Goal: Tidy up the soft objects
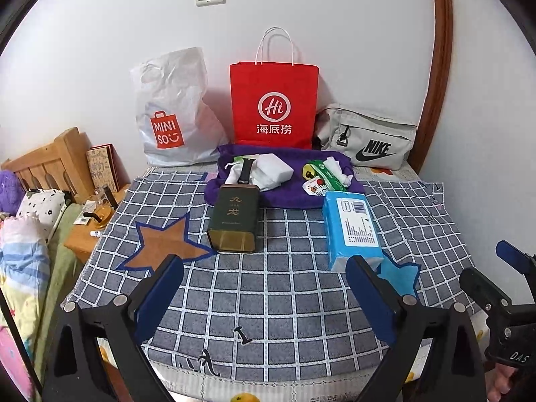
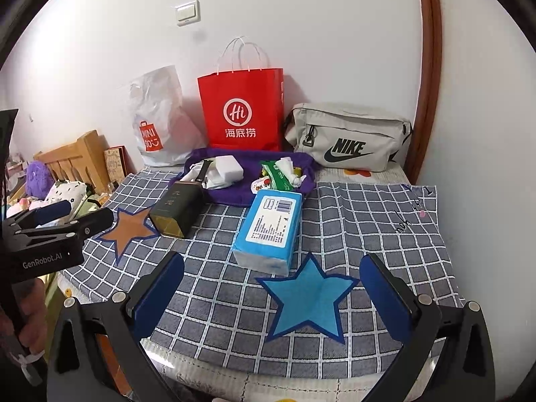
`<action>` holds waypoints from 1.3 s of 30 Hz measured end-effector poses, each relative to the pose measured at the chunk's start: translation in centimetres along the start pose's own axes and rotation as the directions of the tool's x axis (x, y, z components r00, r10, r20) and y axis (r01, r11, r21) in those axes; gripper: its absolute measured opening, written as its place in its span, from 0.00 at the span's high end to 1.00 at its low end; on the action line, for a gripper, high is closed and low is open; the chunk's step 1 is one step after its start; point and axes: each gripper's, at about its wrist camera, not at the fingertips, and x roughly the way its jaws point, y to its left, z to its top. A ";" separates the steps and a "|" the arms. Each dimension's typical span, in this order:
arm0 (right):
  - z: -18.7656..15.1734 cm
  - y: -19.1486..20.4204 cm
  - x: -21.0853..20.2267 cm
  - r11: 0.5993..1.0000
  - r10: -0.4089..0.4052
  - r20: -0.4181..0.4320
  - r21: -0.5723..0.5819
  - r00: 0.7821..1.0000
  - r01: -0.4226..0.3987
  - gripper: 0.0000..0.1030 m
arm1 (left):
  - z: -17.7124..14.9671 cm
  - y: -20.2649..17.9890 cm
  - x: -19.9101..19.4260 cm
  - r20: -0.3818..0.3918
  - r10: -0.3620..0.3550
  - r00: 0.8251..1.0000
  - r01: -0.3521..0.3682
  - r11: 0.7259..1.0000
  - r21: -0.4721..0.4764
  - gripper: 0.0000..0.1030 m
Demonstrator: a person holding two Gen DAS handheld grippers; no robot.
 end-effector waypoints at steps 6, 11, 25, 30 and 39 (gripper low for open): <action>-0.3 0.0 -0.4 1.000 0.002 0.000 0.009 1.000 -0.002 0.00 | -0.3 -0.1 -0.4 0.005 -0.005 1.000 0.005 1.000 0.001 0.05; -0.4 0.0 -0.6 1.000 0.001 0.001 0.006 1.000 -0.001 0.00 | -0.5 -0.1 -0.6 0.003 -0.003 1.000 0.003 1.000 0.000 0.05; -0.3 0.8 -1.2 1.000 0.007 0.009 -0.013 1.000 -0.007 0.00 | -0.5 0.1 -1.0 0.007 -0.001 1.000 0.001 1.000 0.000 0.05; -0.3 1.0 -1.2 1.000 0.008 0.012 -0.015 1.000 -0.007 0.00 | -0.5 0.1 -1.1 0.008 0.002 1.000 -0.002 1.000 -0.003 0.05; -0.3 1.0 -1.4 1.000 0.006 0.018 -0.012 1.000 -0.006 0.00 | -0.5 0.0 -1.2 0.010 0.002 1.000 -0.002 1.000 -0.004 0.05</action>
